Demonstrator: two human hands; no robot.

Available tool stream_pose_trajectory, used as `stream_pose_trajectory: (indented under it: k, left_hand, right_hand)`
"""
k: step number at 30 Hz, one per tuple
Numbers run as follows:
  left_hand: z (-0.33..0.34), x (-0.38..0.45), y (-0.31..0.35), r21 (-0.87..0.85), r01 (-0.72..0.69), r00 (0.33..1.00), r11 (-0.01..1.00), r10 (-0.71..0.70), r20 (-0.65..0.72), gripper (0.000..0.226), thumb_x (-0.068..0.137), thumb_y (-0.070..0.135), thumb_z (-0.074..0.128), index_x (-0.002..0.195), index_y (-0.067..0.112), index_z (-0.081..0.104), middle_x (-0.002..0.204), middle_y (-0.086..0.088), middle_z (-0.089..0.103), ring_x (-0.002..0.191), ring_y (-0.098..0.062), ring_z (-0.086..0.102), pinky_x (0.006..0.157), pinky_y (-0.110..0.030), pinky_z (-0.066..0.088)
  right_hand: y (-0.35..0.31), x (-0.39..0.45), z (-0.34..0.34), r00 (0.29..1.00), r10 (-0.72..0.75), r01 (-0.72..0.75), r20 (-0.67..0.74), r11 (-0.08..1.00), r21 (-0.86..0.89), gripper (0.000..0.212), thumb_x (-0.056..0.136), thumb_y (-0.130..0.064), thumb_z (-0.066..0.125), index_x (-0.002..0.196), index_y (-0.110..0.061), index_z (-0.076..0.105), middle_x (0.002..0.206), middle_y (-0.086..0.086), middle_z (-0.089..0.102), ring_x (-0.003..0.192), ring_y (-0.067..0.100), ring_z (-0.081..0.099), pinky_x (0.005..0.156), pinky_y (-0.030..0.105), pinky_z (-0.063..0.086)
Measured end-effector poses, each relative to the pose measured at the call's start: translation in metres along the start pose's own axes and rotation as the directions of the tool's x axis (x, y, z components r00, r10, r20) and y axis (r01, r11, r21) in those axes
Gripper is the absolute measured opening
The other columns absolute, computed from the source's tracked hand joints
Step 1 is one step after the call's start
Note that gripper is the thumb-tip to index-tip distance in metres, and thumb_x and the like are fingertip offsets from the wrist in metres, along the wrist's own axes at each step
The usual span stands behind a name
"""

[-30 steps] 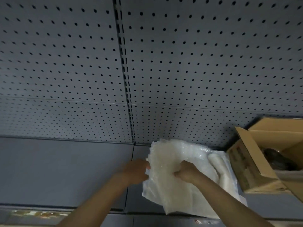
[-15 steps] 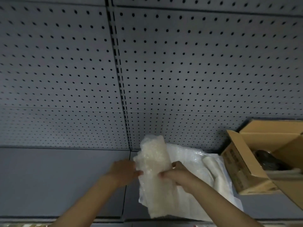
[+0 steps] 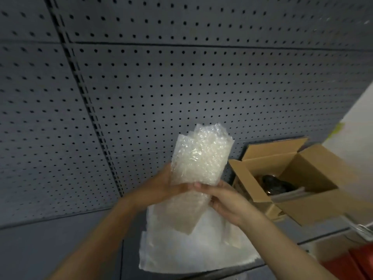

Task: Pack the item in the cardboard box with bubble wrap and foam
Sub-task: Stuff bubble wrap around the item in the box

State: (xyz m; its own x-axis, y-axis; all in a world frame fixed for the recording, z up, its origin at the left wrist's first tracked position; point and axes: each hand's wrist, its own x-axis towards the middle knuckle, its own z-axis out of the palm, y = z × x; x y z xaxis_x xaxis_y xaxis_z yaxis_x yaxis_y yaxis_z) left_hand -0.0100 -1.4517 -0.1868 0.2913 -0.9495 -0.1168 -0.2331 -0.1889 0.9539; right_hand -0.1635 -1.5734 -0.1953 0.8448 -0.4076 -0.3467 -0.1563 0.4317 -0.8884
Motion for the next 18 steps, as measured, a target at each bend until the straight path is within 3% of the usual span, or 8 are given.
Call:
stream_pose_trajectory:
  k: [3,5,6,9,11,14,18]
  left_hand:
    - [0.025,0.018,0.022,0.1,0.02,0.998,0.995,-0.014,-0.061,0.067,0.077,0.042,0.076,0.129,0.047,0.034,0.125,0.023,0.052,0.118,-0.003,0.054,0.099,-0.033,0.051]
    - [0.044,0.033,0.037,0.257,0.036,0.992,0.966,-0.005,-0.122,0.071,0.08,0.035,0.075,0.136,0.037,0.031,0.123,0.015,0.048,0.12,-0.013,0.051,0.099,-0.039,0.049]
    - [0.054,0.041,0.046,0.349,0.03,0.989,0.937,0.023,-0.147,0.071,0.081,0.032,0.073,0.138,0.033,0.031,0.122,0.013,0.046,0.118,-0.015,0.051,0.097,-0.04,0.05]
    - [0.094,0.067,0.075,0.539,0.035,0.981,0.841,0.074,-0.178,0.07,0.082,0.031,0.071,0.14,0.029,0.032,0.122,0.01,0.046,0.111,-0.015,0.051,0.09,-0.034,0.049]
    - [0.124,0.086,0.093,0.594,0.03,0.977,0.804,0.101,-0.187,0.069,0.081,0.031,0.072,0.139,0.029,0.034,0.123,0.008,0.049,0.108,-0.015,0.053,0.088,-0.033,0.05]
    - [0.166,0.114,0.115,0.706,0.018,0.977,0.708,0.139,-0.164,0.067,0.078,0.029,0.072,0.135,0.03,0.038,0.125,0.003,0.054,0.105,-0.015,0.054,0.084,-0.033,0.05]
    - [0.209,0.144,0.139,0.822,-0.006,0.98,0.569,0.168,-0.109,0.066,0.077,0.027,0.072,0.134,0.03,0.04,0.128,0.003,0.053,0.107,-0.016,0.054,0.083,-0.033,0.05]
  right_hand:
    - [-0.012,-0.023,-0.03,0.994,-0.029,0.019,-0.106,0.995,-0.093,0.037,0.074,-0.01,0.077,0.108,-0.019,0.064,0.108,0.002,0.074,0.099,0.018,0.07,0.097,0.038,0.053]
    - [-0.022,-0.04,-0.058,0.985,-0.015,-0.038,-0.171,0.953,-0.299,0.032,0.075,-0.018,0.079,0.103,-0.023,0.065,0.109,0.001,0.071,0.098,0.015,0.068,0.101,0.041,0.05]
    - [-0.028,-0.049,-0.073,0.982,-0.006,-0.082,-0.187,0.885,-0.458,0.03,0.076,-0.024,0.079,0.103,-0.024,0.066,0.11,0.0,0.07,0.1,0.014,0.066,0.1,0.039,0.05]
    - [-0.043,-0.076,-0.121,0.967,-0.02,-0.204,-0.254,0.538,-0.818,0.022,0.077,-0.031,0.076,0.096,-0.023,0.066,0.109,-0.002,0.066,0.106,0.016,0.061,0.096,0.033,0.05]
    - [-0.051,-0.092,-0.154,0.959,-0.142,-0.159,-0.247,0.451,-0.878,0.018,0.077,-0.024,0.074,0.089,-0.028,0.061,0.099,-0.003,0.066,0.101,0.015,0.062,0.093,0.032,0.052]
    - [-0.068,-0.113,-0.192,0.91,-0.38,-0.036,-0.166,0.327,-0.944,0.019,0.082,-0.019,0.068,0.097,-0.029,0.062,0.09,-0.01,0.065,0.089,0.01,0.063,0.087,0.032,0.054]
    - [-0.108,-0.122,-0.222,0.755,-0.651,0.087,0.08,-0.02,-0.996,0.034,0.085,-0.017,0.065,0.119,-0.021,0.059,0.118,-0.001,0.059,0.109,0.018,0.054,0.092,0.032,0.049]
